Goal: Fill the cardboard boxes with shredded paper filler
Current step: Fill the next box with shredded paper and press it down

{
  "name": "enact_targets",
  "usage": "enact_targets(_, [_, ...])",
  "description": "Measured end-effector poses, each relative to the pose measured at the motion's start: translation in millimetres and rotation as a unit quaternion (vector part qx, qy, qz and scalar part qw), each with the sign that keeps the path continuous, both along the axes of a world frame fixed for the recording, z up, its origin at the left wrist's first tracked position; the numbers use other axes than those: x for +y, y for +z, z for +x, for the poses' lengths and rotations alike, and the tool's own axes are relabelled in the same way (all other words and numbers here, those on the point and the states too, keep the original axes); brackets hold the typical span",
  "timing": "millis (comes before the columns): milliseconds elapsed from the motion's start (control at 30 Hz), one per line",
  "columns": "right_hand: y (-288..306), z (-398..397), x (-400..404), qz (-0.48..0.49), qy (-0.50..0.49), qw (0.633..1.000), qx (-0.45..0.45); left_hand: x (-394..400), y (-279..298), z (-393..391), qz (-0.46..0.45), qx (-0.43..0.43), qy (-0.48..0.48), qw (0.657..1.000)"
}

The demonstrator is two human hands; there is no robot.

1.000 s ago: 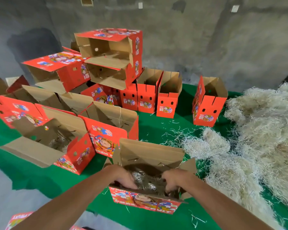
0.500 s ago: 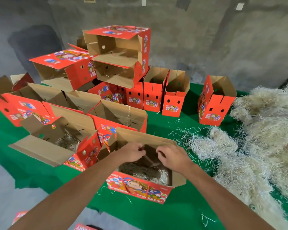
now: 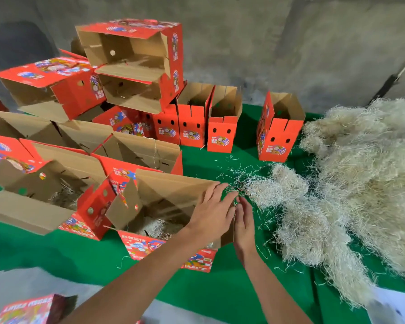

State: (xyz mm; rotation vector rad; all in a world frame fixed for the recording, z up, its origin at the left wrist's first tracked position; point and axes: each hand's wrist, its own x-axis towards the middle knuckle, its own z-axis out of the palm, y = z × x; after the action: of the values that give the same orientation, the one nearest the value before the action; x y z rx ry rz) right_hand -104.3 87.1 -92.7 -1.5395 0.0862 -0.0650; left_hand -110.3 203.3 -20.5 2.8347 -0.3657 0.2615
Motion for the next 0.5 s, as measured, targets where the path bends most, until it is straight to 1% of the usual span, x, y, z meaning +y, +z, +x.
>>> enact_targets(67, [-18.5,-15.5,10.2,0.082,0.057,0.994,0.036,-8.3,-4.2,-5.5,-0.008,0.029,0.001,1.000])
enact_targets(100, [-24.6,-23.2,16.9,0.099,0.076,0.991,0.044,-11.1,-5.8,-8.6,0.006,0.040,-0.004,0.999])
enact_targets(167, [-33.0,-33.5,28.5,0.106,0.077,0.989,0.070,-13.2,-7.2,-13.0,0.039,0.048,-0.005,0.998])
enact_targets(267, [-40.6,-35.6,42.5,0.131,0.051,0.988,0.069,-5.5,-2.5,-13.9,0.016,0.073,-0.006,0.997])
enact_targets(367, [-45.2,-32.4,55.9,0.136,0.062,0.984,0.096,15.2,6.9,-12.2,-0.004,0.088,-0.015,0.996])
enact_targets(500, [-53.7,-26.5,93.7,0.159,0.072,0.976,0.127,48.2,11.9,-10.1,0.013,0.107,-0.011,0.994])
